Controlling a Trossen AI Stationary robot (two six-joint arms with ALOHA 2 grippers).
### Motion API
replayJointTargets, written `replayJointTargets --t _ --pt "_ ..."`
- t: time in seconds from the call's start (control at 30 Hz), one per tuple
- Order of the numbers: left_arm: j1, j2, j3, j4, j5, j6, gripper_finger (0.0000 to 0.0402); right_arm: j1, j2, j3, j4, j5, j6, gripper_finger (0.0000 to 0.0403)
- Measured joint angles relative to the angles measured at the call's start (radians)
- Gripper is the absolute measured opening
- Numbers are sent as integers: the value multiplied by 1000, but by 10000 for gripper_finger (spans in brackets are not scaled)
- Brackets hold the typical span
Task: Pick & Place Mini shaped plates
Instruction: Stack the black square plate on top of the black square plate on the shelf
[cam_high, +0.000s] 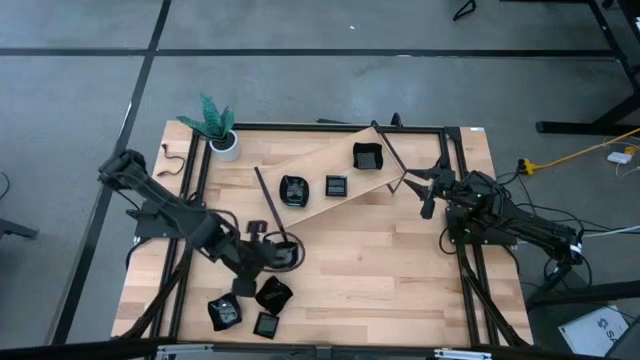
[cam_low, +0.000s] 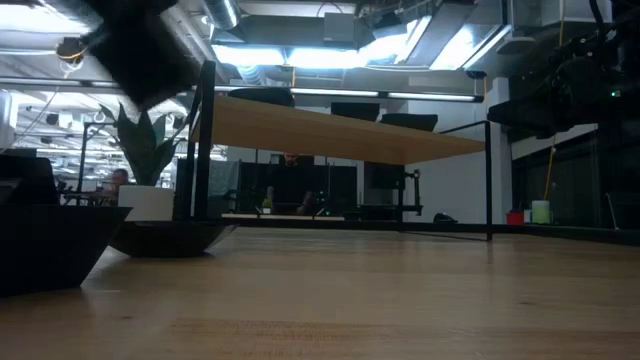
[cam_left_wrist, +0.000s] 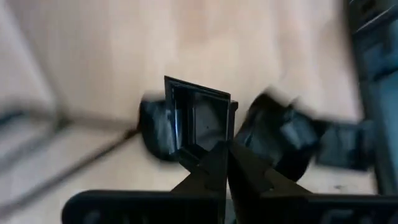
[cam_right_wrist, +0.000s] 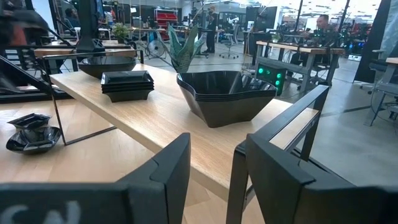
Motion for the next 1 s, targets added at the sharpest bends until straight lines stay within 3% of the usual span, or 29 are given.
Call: replayJointTargets --t 0.2,0.6,0.7,0.9,1.0 --pt "48 -12 0 250 30 251 3 0 0 0 0 0 0 154" --pt "213 -12 0 482 29 564 3 0 0 0 0 0 0 154" --pt "241 -12 0 555 -33 642 3 0 0 0 0 0 0 154" --pt "280 -12 0 672 -293 753 3 0 0 0 0 0 0 154" --pt "308 0 0 747 -372 757 3 0 0 0 0 0 0 154"
